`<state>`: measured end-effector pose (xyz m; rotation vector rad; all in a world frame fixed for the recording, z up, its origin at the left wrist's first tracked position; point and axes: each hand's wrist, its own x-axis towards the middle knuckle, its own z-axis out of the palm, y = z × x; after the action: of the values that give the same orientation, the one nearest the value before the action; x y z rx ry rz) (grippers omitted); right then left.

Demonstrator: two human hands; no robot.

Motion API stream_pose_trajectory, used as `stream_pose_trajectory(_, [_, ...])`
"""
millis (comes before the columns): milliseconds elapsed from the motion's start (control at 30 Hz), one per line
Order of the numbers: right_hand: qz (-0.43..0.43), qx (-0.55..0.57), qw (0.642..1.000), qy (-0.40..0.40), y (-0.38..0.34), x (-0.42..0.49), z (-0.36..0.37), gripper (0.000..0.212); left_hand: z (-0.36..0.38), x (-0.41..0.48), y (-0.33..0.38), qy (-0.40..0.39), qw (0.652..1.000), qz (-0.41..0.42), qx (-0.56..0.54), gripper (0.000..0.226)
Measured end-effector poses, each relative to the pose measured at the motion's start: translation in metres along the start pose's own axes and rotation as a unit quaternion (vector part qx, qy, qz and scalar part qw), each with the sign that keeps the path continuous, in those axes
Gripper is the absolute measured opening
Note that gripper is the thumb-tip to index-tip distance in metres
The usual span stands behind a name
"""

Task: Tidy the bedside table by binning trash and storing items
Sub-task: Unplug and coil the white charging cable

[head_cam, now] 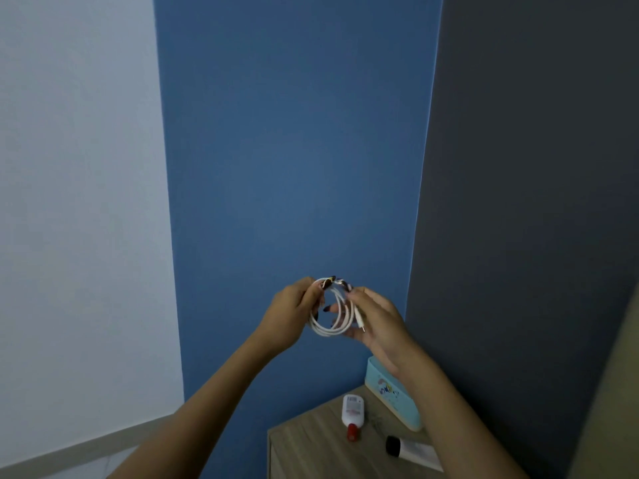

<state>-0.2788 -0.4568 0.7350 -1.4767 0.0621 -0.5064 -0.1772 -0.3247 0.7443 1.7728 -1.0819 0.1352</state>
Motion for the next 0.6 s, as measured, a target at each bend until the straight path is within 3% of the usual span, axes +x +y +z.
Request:
stream_pose_trajectory(200, [0.056,0.129,0.986,-0.085,-0.009,-0.004,-0.014,0.020,-0.003,-0.001,-0.003,0.018,1.000,0.017,0.006,0.038])
stream_pose_trajectory(300, [0.060,0.091,0.987,-0.119,-0.010,-0.004,-0.020,0.023,-0.002,-0.002,-0.004,0.017,1.000,0.015,-0.017,0.038])
stream_pose_trajectory(400, [0.070,0.023,0.992,-0.105,-0.012,-0.001,-0.025,0.027,-0.003,-0.002,-0.003,0.018,0.999,0.018,-0.020,0.038])
stream_pose_trajectory(500, [0.093,-0.037,0.992,-0.073,-0.017,0.003,-0.034,0.016,-0.002,-0.001,-0.005,0.016,0.998,0.044,0.049,0.039])
stream_pose_trajectory(600, [0.125,-0.062,0.988,-0.062,-0.021,0.005,-0.042,0.021,-0.002,-0.003,-0.007,0.014,0.992,0.068,0.107,0.039])
